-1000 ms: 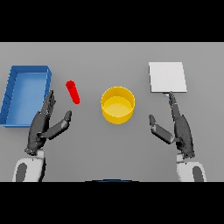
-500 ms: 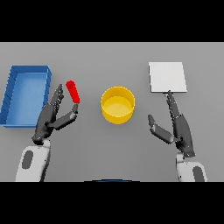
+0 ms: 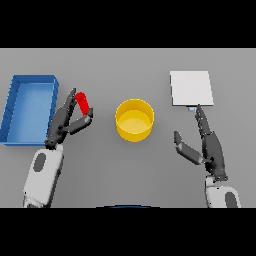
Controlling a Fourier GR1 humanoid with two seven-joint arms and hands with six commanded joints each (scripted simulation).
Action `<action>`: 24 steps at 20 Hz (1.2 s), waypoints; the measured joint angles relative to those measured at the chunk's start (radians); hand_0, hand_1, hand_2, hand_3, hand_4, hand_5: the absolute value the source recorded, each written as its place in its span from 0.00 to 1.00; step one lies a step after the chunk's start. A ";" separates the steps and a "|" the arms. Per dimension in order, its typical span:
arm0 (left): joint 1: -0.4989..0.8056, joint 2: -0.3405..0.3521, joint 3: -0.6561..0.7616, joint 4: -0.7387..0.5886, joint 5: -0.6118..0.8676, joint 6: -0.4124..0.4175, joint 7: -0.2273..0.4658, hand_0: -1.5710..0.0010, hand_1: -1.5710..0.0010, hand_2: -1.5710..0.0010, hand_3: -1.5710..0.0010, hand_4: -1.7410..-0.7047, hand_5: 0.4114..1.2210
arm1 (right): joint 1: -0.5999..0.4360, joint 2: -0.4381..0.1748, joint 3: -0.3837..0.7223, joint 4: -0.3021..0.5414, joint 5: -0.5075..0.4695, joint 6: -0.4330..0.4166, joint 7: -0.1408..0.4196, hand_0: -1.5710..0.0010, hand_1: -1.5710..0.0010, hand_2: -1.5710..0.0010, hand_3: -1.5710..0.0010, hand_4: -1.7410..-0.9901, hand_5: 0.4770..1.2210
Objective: Pick up the red beaker and tilt it to pour out 1 green nut into yellow bowl. Pick up the yellow bowl and place it on the metallic measuring scale.
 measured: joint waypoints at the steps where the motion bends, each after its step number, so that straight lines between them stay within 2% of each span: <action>1: -0.030 -0.001 0.009 0.032 0.002 0.002 0.010 1.00 1.00 1.00 1.00 0.40 0.37 | -0.006 0.000 0.000 0.003 0.001 0.000 0.007 1.00 1.00 1.00 1.00 0.54 0.28; 5: -0.096 -0.004 0.020 0.109 -0.009 0.012 -0.031 1.00 1.00 1.00 1.00 0.41 0.36 | -0.012 0.005 0.002 0.013 -0.002 0.004 0.006 1.00 1.00 1.00 1.00 0.55 0.28; 7: -0.146 -0.010 0.027 0.154 -0.014 0.022 -0.013 1.00 1.00 1.00 1.00 0.41 0.36 | -0.025 0.005 -0.003 0.020 -0.007 0.004 0.009 1.00 1.00 1.00 1.00 0.55 0.28; 9: -0.166 0.005 0.037 0.175 -0.010 0.011 -0.024 1.00 1.00 1.00 1.00 0.41 0.37 | -0.021 0.009 0.000 0.027 -0.001 0.000 0.009 1.00 1.00 1.00 1.00 0.56 0.28; 10: -0.176 0.007 0.042 0.191 -0.006 0.005 -0.025 1.00 1.00 1.00 1.00 0.40 0.37 | -0.011 0.012 0.004 0.021 0.001 -0.001 -0.007 1.00 1.00 1.00 1.00 0.57 0.28; 12: -0.199 0.000 0.046 0.229 -0.008 0.005 -0.045 1.00 1.00 1.00 1.00 0.38 0.39 | -0.006 0.010 0.003 0.018 0.010 -0.009 -0.013 1.00 1.00 1.00 1.00 0.58 0.27; 14: -0.206 -0.013 0.048 0.255 -0.008 0.010 -0.096 1.00 1.00 0.98 1.00 0.34 0.42 | -0.013 0.005 -0.001 0.018 0.002 -0.002 0.002 1.00 1.00 1.00 1.00 0.59 0.28; 15: -0.212 -0.019 0.055 0.257 -0.004 0.023 -0.101 0.95 0.95 0.92 0.95 0.31 0.44 | -0.010 0.005 0.000 0.015 0.007 -0.006 -0.003 1.00 1.00 1.00 1.00 0.60 0.28; 16: -0.217 -0.026 0.062 0.266 0.002 0.027 -0.099 0.84 0.82 0.80 0.86 0.29 0.47 | -0.021 0.006 0.001 0.018 0.012 -0.009 0.005 1.00 1.00 1.00 1.00 0.60 0.28; 18: -0.230 -0.039 0.079 0.288 0.012 0.048 -0.093 0.57 0.55 0.54 0.55 0.29 0.66 | -0.017 -0.011 -0.012 0.016 0.002 -0.001 -0.002 1.00 1.00 1.00 1.00 0.61 0.28; 20: -0.246 -0.043 0.073 0.315 -0.026 0.100 -0.091 0.36 0.35 0.35 0.35 0.29 0.78 | -0.020 -0.001 -0.005 0.016 0.001 -0.001 0.009 1.00 1.00 1.00 1.00 0.61 0.28; 23: -0.261 -0.053 0.084 0.349 -0.045 0.113 -0.163 0.19 0.18 0.18 0.18 0.28 0.89 | -0.028 -0.002 -0.007 0.022 -0.007 0.006 0.008 1.00 1.00 1.00 1.00 0.60 0.28; 24: -0.267 -0.055 0.086 0.350 -0.046 0.108 -0.146 0.15 0.15 0.14 0.14 0.23 0.89 | -0.029 0.000 -0.006 0.024 -0.003 0.003 0.005 1.00 1.00 1.00 1.00 0.59 0.27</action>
